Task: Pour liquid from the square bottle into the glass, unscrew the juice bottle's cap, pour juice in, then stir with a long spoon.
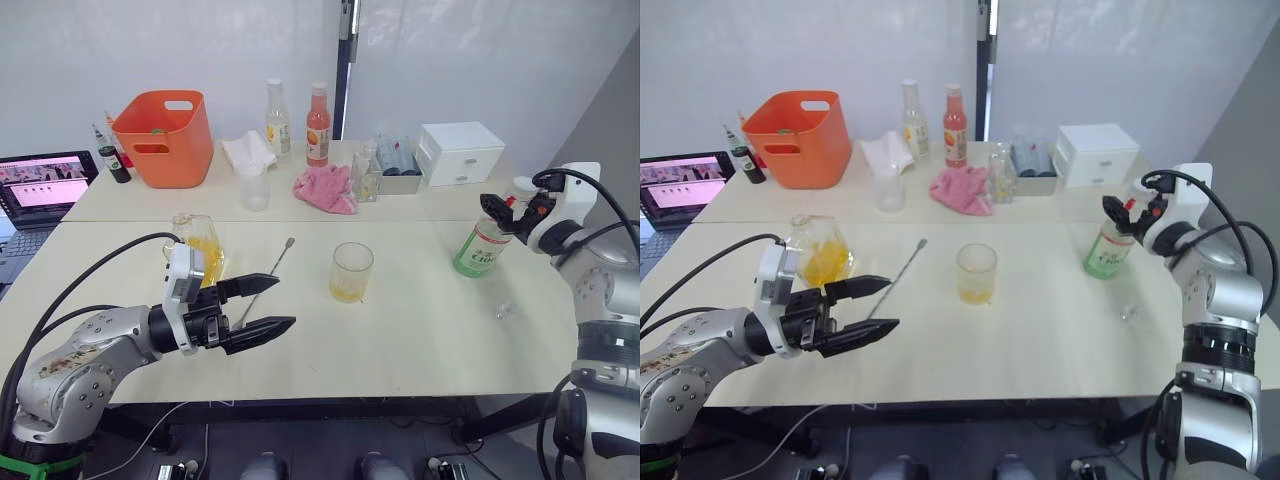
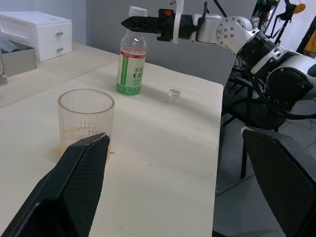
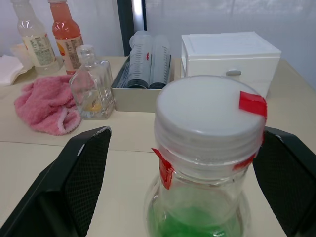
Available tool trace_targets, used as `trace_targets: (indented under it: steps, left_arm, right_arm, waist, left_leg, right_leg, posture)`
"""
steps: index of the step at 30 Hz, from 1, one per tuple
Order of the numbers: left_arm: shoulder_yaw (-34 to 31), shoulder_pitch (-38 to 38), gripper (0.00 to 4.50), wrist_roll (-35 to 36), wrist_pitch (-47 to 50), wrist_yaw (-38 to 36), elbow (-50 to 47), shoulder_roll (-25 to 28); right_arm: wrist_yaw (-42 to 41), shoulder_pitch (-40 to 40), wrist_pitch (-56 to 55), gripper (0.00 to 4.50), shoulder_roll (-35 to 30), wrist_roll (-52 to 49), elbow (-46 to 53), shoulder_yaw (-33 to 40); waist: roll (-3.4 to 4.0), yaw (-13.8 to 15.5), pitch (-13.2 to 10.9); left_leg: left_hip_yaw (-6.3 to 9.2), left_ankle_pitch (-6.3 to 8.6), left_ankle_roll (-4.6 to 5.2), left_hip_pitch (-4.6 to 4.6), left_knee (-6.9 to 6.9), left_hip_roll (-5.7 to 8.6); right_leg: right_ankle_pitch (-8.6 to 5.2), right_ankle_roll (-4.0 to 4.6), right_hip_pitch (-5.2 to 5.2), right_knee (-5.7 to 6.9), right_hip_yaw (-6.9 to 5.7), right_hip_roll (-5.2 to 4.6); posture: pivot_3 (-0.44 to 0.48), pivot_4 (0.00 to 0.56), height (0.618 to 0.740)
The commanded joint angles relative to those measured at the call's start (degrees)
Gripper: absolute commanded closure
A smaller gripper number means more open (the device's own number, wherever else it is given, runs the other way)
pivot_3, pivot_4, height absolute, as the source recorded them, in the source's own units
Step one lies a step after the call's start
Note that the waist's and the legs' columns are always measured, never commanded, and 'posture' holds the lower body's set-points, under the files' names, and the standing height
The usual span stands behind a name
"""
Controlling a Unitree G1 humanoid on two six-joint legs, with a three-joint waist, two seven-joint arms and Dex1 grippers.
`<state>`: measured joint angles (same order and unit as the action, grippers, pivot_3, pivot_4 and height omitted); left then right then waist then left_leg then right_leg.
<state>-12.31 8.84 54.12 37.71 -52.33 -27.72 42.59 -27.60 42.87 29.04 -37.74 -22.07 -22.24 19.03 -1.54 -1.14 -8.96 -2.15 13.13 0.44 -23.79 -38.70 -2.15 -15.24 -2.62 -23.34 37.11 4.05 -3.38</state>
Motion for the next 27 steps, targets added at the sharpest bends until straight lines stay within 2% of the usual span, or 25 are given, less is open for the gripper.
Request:
trace_targets:
  steps: [1,3,5,10,15,22,27]
  left_arm:
    - [-0.5,-0.2,0.00,0.2,-0.7,0.3,-1.7,-0.2]
    - [-0.7,-0.2,0.00,0.2,-0.7,0.5,-1.8,-0.2]
    - [-0.9,-0.2,0.00,0.3,-0.6,0.6,-1.8,-0.2]
    - [-1.0,-0.1,0.00,0.4,-0.6,0.7,-1.8,0.0]
    - [-1.0,0.0,0.00,0.0,-0.8,0.3,-1.1,0.3]
    - [-1.4,0.9,0.00,-0.4,-0.9,-1.0,0.5,0.9]
    - [-1.4,1.4,0.00,-0.8,-1.0,-3.0,2.3,1.8]
  right_arm:
    - [-0.9,2.1,-0.5,1.54,-1.7,0.1,-0.6,0.6]
    - [-1.0,2.1,-0.8,2.30,-1.5,0.3,-1.3,0.5]
    - [-1.1,2.0,-1.0,2.87,-1.5,0.6,-1.7,0.4]
    - [-1.2,1.9,-1.1,2.90,-1.5,0.7,-1.7,0.4]
    - [-1.9,0.5,0.0,2.90,-1.2,-0.8,3.0,0.8]
    - [-5.1,-6.1,10.8,2.90,-3.9,-8.4,23.8,2.6]
    - [-6.4,-9.4,20.4,2.90,-5.5,-20.0,39.3,5.7]
  waist:
    - [0.00,0.0,0.0]
    - [0.00,0.0,0.0]
    - [0.00,0.0,0.0]
    - [0.00,0.0,0.0]
    - [0.00,0.0,0.0]
    - [0.14,0.2,-0.1]
    - [0.17,0.2,-0.1]
  left_leg:
    - [0.00,0.00,0.00,0.00,0.00,0.00]
    - [0.00,0.00,0.00,0.00,0.00,0.00]
    - [0.00,0.00,0.00,0.00,0.00,0.00]
    - [0.00,0.00,0.00,0.00,0.00,0.00]
    - [0.00,0.00,0.00,0.00,0.00,0.00]
    - [0.03,0.00,0.00,-0.09,0.04,-0.01]
    - [0.07,0.00,0.00,-0.20,0.04,-0.02]
  right_leg:
    - [0.00,0.00,0.00,0.00,0.00,0.00]
    - [0.00,0.00,0.00,0.00,0.00,0.00]
    - [0.00,0.00,0.00,0.00,0.00,0.00]
    - [0.00,0.00,0.00,0.00,0.00,0.00]
    - [0.00,0.00,0.00,0.00,0.00,0.00]
    - [0.00,-0.01,-0.11,0.01,0.00,0.00]
    - [0.00,-0.01,-0.20,0.01,-0.03,0.00]
  posture:
    - [0.000,0.150,0.715]
    - [0.000,0.150,0.715]
    - [0.000,0.150,0.715]
    - [0.000,0.150,0.715]
    - [0.000,0.150,0.715]
    - [0.000,0.150,0.715]
    - [0.000,0.150,0.715]
